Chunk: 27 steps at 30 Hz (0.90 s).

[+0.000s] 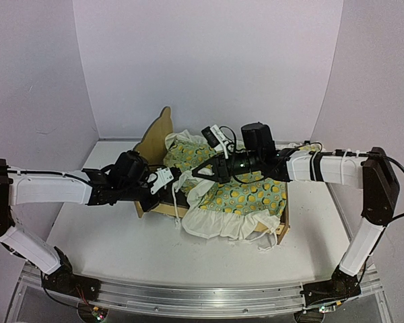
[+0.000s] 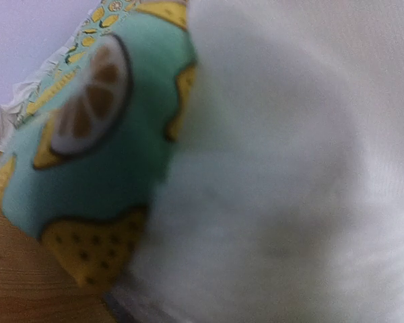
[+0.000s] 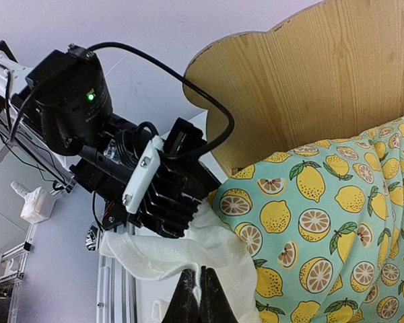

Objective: Set up the pet bed

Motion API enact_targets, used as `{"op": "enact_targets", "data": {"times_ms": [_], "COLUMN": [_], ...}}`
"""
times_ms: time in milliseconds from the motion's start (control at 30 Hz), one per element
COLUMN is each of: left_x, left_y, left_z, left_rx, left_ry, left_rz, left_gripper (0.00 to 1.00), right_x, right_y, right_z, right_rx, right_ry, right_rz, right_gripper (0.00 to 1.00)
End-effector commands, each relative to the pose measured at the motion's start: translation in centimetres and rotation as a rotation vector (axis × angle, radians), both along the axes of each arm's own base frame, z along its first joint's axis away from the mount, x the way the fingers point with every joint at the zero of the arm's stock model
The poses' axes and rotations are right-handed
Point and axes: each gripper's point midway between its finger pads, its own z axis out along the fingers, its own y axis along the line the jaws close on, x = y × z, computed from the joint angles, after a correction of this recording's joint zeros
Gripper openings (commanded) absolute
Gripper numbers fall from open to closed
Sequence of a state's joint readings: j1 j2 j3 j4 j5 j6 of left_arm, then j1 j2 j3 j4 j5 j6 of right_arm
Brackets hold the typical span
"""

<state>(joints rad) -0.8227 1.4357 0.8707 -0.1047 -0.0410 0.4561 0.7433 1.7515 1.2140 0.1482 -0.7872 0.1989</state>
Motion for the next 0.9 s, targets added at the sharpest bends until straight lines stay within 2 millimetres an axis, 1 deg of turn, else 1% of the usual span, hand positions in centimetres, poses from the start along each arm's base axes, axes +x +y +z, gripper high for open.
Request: {"op": "enact_targets", "data": {"times_ms": [0, 100, 200, 233, 300, 333, 400, 467, 500, 533, 567, 600, 633, 700, 800, 867], "left_x": [-0.6, -0.9, -1.1, -0.9, -0.1, 0.0, -0.7, -1.8, -2.3, -3.3, -3.9, -4.7, -5.4, -6.5, -8.2, -9.0], "left_y": [-0.9, -0.6, -0.3, -0.2, 0.3, 0.3, 0.4, 1.2, 1.7, 1.9, 2.3, 2.8, 3.0, 3.6, 4.0, 4.8], "left_z": [2.1, 1.3, 0.0, -0.2, -0.1, 0.5, 2.4, 4.6, 5.5, 6.2, 6.5, 6.9, 6.7, 5.6, 4.5, 4.2], "left_rx": [-0.15, -0.151, -0.147, -0.149, -0.159, -0.199, -0.285, -0.374, -0.417, -0.457, -0.49, -0.533, -0.561, -0.625, -0.794, -0.887], "left_ry": [0.01, 0.056, 0.102, 0.115, 0.147, 0.175, 0.204, 0.213, 0.216, 0.236, 0.256, 0.271, 0.297, 0.333, 0.326, 0.233], "left_rz": [-0.004, 0.023, 0.053, 0.081, 0.17, 0.212, 0.228, 0.244, 0.257, 0.238, 0.241, 0.249, 0.242, 0.245, 0.198, 0.184], "left_gripper": [0.0, 0.0, 0.0, 0.04, 0.23, 0.3, 0.42, 0.68, 0.71, 0.71, 0.71, 0.7, 0.67, 0.57, 0.38, 0.35], "right_x": [0.0, -0.1, -0.2, -0.1, 0.0, 0.2, 0.4, 0.8, 0.9, 0.9, 0.8, 0.8, 0.8, 0.6, 0.3, 0.2], "right_y": [0.7, 0.6, 0.5, 0.6, 0.6, 0.7, 0.7, 0.6, 0.5, 0.5, 0.6, 0.7, 0.7, 1.0, 1.4, 1.7], "right_z": [2.3, 2.3, 2.3, 2.2, 2.0, 2.0, 2.0, 2.0, 2.0, 2.1, 2.0, 1.9, 1.9, 1.9, 2.0, 2.1], "right_rx": [0.057, 0.057, 0.056, 0.054, 0.05, 0.049, 0.048, 0.043, 0.042, 0.043, 0.042, 0.042, 0.04, 0.042, 0.046, 0.049], "right_ry": [-0.053, -0.052, -0.052, -0.052, -0.052, -0.049, -0.045, -0.043, -0.041, -0.039, -0.035, -0.032, -0.029, -0.026, -0.028, -0.029], "right_rz": [0.022, 0.023, 0.022, 0.019, 0.01, 0.003, -0.01, -0.042, -0.051, -0.052, -0.051, -0.05, -0.052, -0.05, -0.042, -0.038], "right_gripper": [0.0, 0.0, 0.0, 0.0, 0.0, 0.0, 0.0, 0.0, 0.0, 0.0, 0.0, 0.0, 0.0, 0.0, 0.0, 0.0]}}
